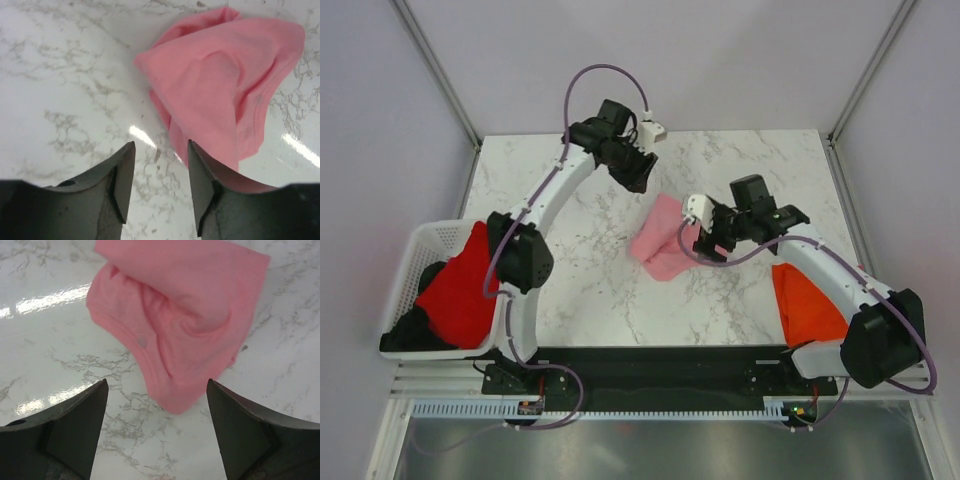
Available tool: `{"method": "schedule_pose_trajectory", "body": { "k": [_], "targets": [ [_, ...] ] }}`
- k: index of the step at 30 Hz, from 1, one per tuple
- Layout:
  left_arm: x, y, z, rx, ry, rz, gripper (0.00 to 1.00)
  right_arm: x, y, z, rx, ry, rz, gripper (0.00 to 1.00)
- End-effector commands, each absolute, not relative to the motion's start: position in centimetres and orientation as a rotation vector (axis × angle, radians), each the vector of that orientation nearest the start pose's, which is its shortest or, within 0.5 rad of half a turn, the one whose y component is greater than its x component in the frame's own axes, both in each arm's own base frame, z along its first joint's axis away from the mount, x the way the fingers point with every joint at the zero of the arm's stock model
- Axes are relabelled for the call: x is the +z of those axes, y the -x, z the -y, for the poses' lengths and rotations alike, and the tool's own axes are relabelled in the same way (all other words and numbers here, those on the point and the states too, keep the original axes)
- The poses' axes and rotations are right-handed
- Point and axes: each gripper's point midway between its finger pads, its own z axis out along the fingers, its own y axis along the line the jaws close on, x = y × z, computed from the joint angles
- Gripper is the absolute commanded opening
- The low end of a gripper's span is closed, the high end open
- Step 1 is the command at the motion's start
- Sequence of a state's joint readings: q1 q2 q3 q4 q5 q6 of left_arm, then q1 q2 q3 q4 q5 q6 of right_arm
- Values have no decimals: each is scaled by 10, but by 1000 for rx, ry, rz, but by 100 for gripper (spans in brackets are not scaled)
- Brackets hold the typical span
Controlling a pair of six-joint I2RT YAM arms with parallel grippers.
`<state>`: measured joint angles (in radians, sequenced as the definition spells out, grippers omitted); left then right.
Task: Fold and stack the t-shirts
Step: Flatten the tshirt out
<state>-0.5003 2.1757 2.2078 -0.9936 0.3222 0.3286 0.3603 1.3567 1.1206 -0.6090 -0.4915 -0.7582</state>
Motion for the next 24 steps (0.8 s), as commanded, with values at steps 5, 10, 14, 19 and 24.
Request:
{"method": "schedule_pose_trajectory", "body": {
  "k": [5,10,14,19,24],
  "targets": [
    [218,-389,203,-432,-972,-2326,63,122,-295,-210,299,1813,-1512,83],
    [198,-357,172,-373,-943,-2405,63,99,-302,-223,307,1893,-1502,77],
    [203,-357,153,-330,-884,-2409,63,86,-310,-226,304,1928,-1519,76],
    [212,-362,133,-321,-789,-2411,63,64,-318,-228,290,1994,-1528,75],
    [220,-367,115,-305,-720,-2402,63,47,-325,-230,277,2035,-1556,74]
  ]
}}
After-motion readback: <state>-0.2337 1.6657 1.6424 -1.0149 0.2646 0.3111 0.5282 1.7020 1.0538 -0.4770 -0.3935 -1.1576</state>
